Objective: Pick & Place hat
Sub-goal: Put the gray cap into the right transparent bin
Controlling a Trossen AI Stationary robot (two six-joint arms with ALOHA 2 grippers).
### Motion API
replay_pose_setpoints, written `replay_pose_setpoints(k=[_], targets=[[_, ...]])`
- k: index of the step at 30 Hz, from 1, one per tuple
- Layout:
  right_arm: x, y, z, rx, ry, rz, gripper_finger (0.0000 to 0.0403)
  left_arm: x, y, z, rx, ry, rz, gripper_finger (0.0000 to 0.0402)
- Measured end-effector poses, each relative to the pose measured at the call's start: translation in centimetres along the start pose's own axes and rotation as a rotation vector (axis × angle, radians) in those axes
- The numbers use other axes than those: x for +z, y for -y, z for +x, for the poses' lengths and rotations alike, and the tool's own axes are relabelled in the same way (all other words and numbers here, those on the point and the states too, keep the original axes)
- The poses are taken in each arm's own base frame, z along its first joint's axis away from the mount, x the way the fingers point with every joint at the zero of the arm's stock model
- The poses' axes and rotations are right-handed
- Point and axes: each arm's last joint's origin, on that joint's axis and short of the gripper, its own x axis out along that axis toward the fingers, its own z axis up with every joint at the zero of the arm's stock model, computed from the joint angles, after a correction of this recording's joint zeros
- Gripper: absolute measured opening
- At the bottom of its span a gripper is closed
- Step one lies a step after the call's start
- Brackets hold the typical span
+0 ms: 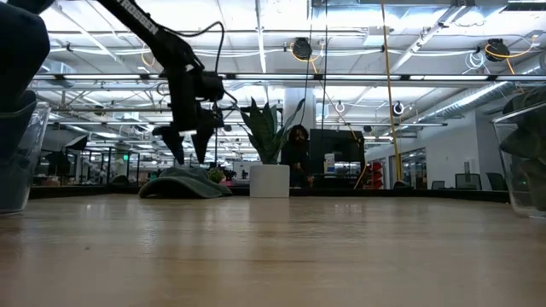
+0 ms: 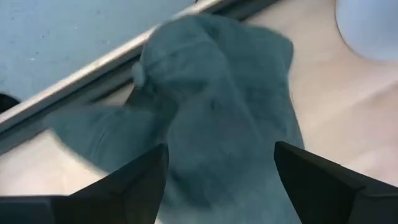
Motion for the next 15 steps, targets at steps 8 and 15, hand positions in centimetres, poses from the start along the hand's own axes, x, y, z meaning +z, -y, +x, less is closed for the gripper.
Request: replay_pose_setpoints(k=[8,15], targets=[[0.0,0.0,0.0,-0.002,0.003,-0.002,0.0,0.2,0.1,0.5,0.022,-0.023,0.008,0.0291],[0.1,0.0,0.0,-0.004,0.007,0.015,0.0,-0.8,0.3,0.4,-0.064,-0.144,-0.008,0.0255]])
